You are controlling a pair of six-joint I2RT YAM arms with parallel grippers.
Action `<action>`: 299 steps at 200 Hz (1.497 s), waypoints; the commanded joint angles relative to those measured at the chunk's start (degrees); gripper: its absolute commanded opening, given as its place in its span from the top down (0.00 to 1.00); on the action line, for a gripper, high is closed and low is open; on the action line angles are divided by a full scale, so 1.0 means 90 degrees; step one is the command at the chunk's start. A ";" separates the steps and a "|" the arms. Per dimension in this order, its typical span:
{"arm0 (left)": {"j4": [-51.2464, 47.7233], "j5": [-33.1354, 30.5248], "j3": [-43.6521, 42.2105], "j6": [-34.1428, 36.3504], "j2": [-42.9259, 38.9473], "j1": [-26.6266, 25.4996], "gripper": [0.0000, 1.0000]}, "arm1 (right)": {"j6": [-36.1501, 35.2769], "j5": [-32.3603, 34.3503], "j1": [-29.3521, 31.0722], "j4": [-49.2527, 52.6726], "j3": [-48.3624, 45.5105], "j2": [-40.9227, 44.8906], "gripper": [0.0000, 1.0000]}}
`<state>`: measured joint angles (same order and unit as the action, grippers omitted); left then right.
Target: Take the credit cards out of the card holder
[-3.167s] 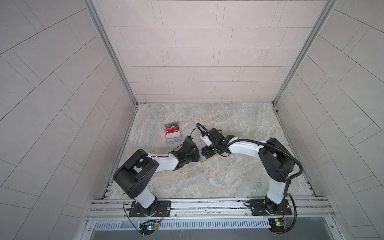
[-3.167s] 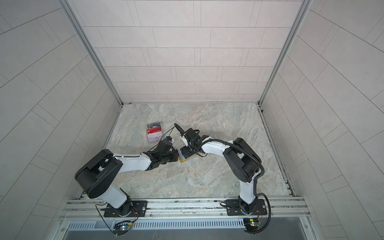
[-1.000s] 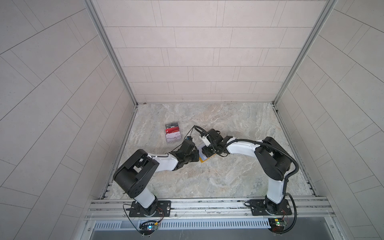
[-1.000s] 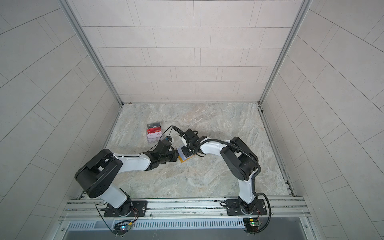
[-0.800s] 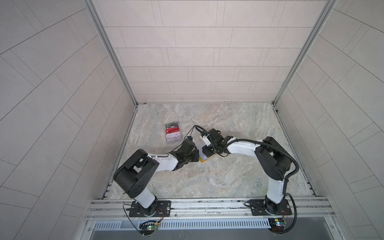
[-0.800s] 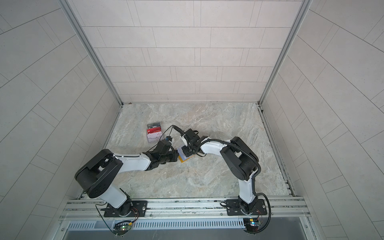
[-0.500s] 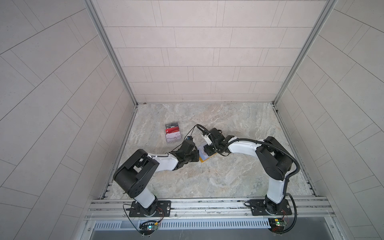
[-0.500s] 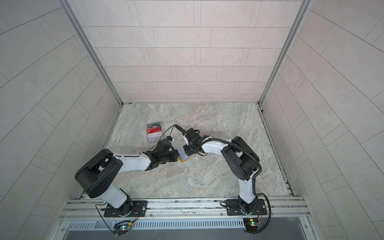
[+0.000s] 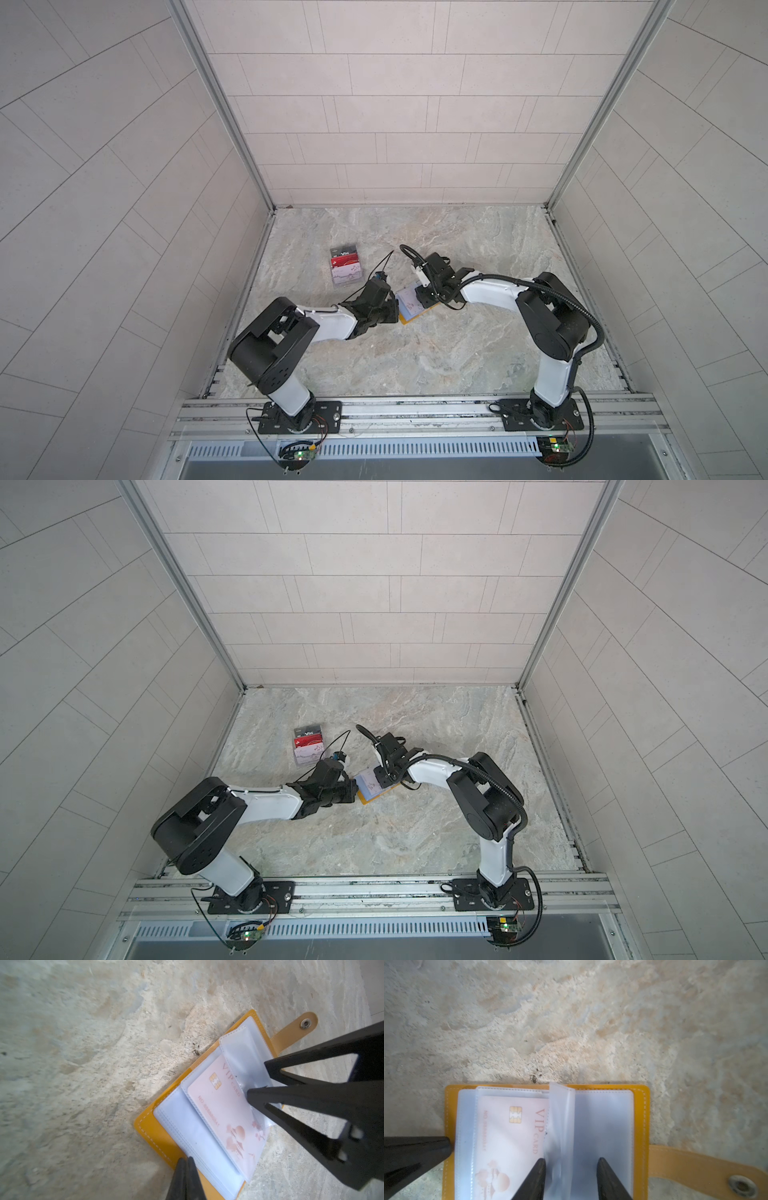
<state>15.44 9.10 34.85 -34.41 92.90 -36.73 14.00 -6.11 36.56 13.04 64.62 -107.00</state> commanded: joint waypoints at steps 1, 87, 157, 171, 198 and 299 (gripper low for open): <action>-0.0661 -0.0030 0.0023 0.0154 0.0216 0.0041 1.00 | 0.0013 0.0269 -0.0076 0.0316 -0.0127 0.0281 0.57; -0.0700 -0.0011 0.0034 0.0213 0.0233 0.0043 1.00 | -0.0036 0.0650 -0.0302 0.0609 -0.0272 0.0806 0.58; -0.0767 0.0014 0.0067 0.0288 0.0225 0.0040 1.00 | -0.0122 0.0991 -0.0325 0.1102 -0.0149 0.1312 0.60; -0.0805 0.0011 0.0095 0.0313 0.0233 0.0039 1.00 | -0.0106 0.0756 -0.0329 0.1218 -0.0055 0.1340 0.62; -0.0880 -0.0011 0.0145 0.0376 0.0257 0.0045 1.00 | -0.0233 -0.0462 -0.0345 0.1814 0.0539 0.1022 0.63; -0.1411 0.0171 0.0773 0.0957 0.0553 0.0161 1.00 | 0.0375 -0.1907 -0.0360 0.1397 0.0922 -0.0127 0.61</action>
<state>8.60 10.44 41.08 -28.18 95.79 -35.99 14.79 -20.88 33.43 27.07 73.12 -106.85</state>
